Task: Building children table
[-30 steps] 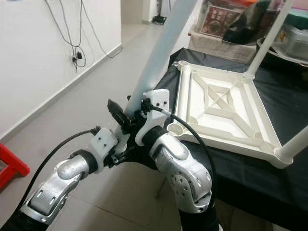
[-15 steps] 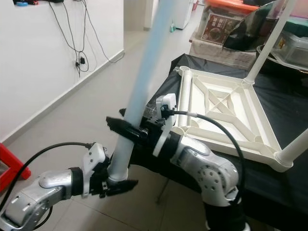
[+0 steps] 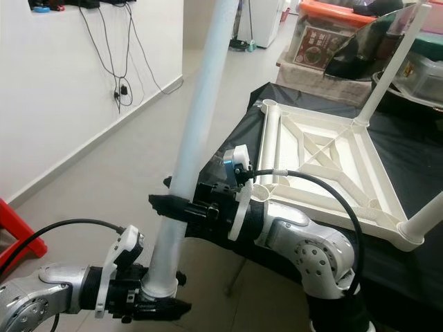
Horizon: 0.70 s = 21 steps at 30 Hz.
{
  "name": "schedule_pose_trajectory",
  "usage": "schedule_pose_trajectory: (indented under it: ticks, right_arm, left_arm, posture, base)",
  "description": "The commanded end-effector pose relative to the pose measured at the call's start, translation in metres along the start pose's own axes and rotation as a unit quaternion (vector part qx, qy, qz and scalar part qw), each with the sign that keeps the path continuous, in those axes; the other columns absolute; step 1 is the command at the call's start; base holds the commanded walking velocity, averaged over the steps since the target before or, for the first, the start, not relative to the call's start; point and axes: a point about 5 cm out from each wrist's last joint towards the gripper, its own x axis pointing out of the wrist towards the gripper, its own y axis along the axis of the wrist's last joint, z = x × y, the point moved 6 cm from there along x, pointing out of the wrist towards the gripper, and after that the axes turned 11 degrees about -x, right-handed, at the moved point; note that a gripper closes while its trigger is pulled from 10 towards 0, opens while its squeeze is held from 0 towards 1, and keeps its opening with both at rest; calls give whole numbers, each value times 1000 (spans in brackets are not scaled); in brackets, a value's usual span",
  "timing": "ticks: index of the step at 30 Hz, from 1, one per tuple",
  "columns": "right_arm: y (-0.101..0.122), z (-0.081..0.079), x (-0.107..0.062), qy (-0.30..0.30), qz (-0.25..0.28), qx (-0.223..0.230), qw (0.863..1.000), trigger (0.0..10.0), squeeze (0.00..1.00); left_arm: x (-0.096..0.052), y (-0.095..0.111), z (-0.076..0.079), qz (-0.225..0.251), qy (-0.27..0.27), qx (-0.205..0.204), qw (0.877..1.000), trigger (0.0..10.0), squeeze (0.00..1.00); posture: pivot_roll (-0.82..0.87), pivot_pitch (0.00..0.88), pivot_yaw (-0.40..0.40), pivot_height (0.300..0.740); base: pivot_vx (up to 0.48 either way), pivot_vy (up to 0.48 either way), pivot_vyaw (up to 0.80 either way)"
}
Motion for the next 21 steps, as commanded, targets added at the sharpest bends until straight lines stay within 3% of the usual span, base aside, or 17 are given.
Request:
schedule_pose_trajectory:
  ticks: [1,9,21]
  right_arm:
    - [-3,-8,1,19,-9,5,1000,10000,0]
    - [-3,-15,4,35,-8,13,999,10000,0]
    - [-7,-30,16,60,3,34,998,10000,0]
  left_arm:
    - [0,-5,6,-17,-14,8,1000,10000,0]
    - [-2,-6,4,-27,-15,2,1000,10000,0]
    - [3,-14,14,-43,-37,-7,998,10000,0]
  posture:
    - [111,51,-92,740]
    - [108,54,-93,740]
    - [105,55,-91,740]
  base:
    - [0,0,0]
    - [0,0,0]
    - [0,0,0]
